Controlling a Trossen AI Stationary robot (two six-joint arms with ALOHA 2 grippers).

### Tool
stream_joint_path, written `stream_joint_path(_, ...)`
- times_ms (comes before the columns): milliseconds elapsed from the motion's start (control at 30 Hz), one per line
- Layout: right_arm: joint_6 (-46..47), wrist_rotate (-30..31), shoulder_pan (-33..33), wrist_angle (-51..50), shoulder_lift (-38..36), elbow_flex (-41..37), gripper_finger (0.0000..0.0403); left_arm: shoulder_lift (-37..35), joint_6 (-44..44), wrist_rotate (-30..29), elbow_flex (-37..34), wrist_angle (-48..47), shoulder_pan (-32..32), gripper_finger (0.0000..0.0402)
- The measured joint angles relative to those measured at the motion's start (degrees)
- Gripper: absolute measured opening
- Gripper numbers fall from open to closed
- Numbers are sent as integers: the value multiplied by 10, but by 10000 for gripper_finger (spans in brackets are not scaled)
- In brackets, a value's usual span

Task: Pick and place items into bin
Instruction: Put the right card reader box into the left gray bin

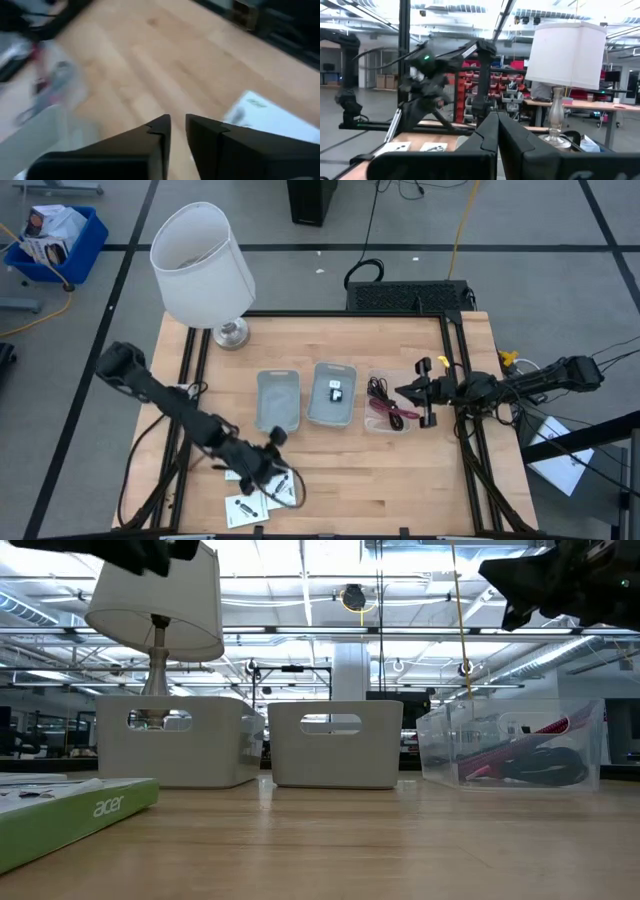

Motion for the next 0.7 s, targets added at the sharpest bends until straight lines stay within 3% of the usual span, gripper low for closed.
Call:
stream_joint_path(200, 7, 0, 0, -11, 1, -1, 0, 79, 7, 66, 54, -28, -17, 123)
stream_joint_path(400, 9, 0, 0, -10, 1, -1, 0, 141, 2, 36, 95, -14, -24, 168)
stream_joint_path(500, 9, 0, 0, -8, 1, -1, 0, 168, -1, 34, 113, -12, -23, 171)
stream_joint_path(700, 7, 0, 1, -6, 1, -1, 0, 205, 73, 63, 115, -24, -18, 152)
